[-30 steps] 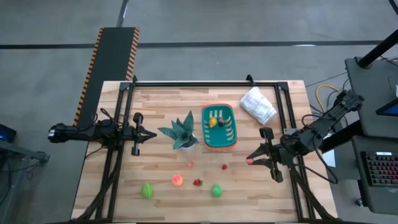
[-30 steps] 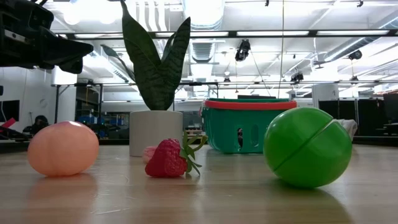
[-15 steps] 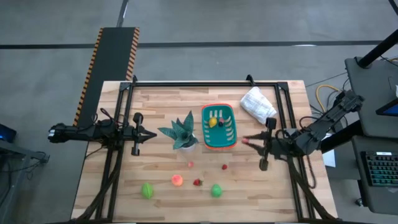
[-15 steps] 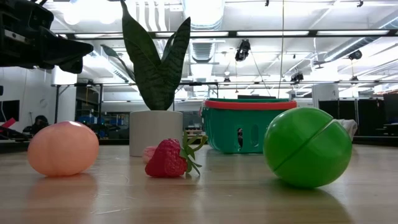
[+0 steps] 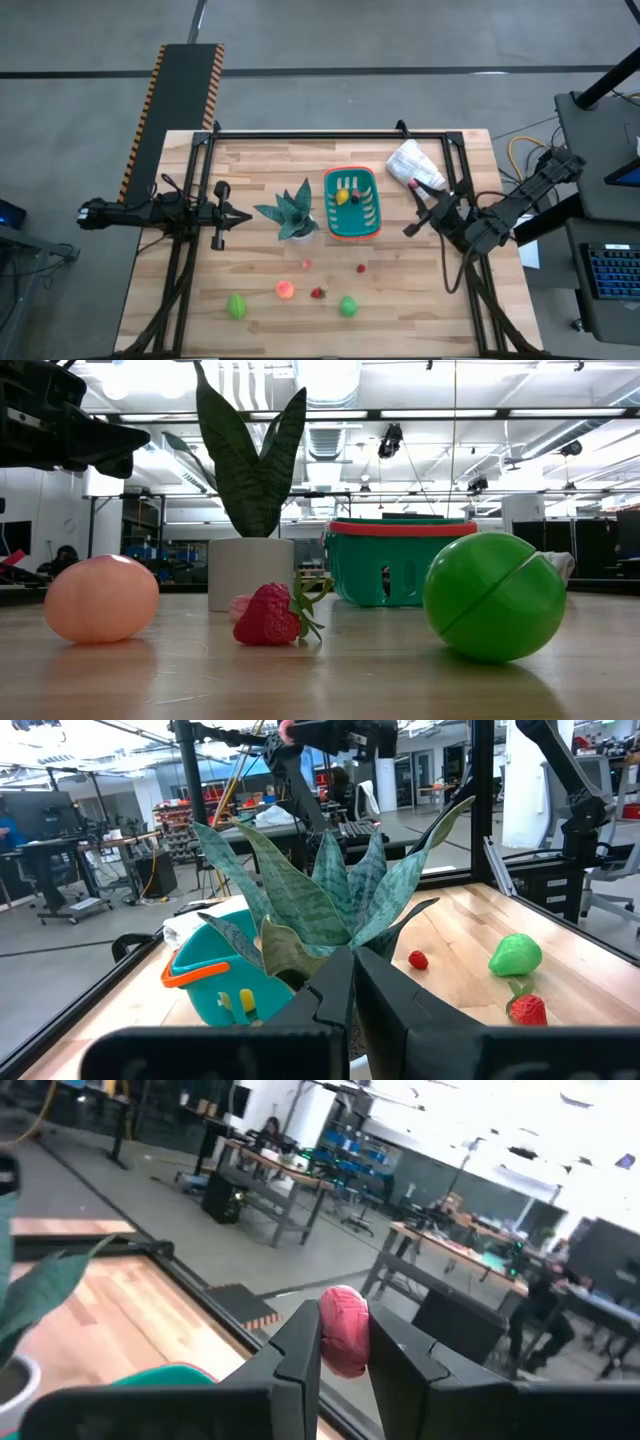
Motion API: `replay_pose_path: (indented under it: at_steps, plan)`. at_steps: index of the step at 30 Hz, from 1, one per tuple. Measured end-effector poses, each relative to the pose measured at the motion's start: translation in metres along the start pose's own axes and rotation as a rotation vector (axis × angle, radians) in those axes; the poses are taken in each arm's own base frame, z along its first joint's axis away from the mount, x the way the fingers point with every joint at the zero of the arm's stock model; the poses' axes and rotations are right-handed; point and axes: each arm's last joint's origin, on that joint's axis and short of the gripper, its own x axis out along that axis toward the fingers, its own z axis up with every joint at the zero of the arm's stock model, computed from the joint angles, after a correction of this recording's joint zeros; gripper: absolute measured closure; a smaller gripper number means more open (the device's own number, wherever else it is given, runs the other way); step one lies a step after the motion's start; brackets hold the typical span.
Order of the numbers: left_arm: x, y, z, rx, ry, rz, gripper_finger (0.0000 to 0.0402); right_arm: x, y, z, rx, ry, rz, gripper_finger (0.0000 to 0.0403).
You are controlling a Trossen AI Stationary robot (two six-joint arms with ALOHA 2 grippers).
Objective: Build produce basket
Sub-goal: Put the right peach into the basket
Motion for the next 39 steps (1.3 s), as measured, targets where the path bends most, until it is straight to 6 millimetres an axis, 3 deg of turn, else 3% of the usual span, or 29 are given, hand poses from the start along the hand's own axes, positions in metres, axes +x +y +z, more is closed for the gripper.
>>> replay_pose_path:
  at_steps: [7,11,25,30,39]
  plan:
    - [0.000,0.000,0.000,0.000,0.000,0.000,0.0402,0.006,0.000,0.000,-0.004,0.009,-0.013,0.0342]
    - [0.000,0.000,0.000,0.000,0.000,0.000,0.0402,0.006,0.000,0.001,0.001,-0.012,0.066,0.0342]
    - [0.000,0.000,0.000,0.000,0.000,0.000,0.0402,0.006,-0.010,0.011,0.208,-0.161,0.753,0.0343]
    - [0.000,0.000,0.000,0.000,0.000,0.000,0.0402,0.014,-0.009,0.005,0.219,-0.145,0.728,0.0357]
    - [0.000,0.000,0.000,0.000,0.000,0.000,0.0402,0.039,0.000,-0.045,0.187,0.006,0.569,0.0363]
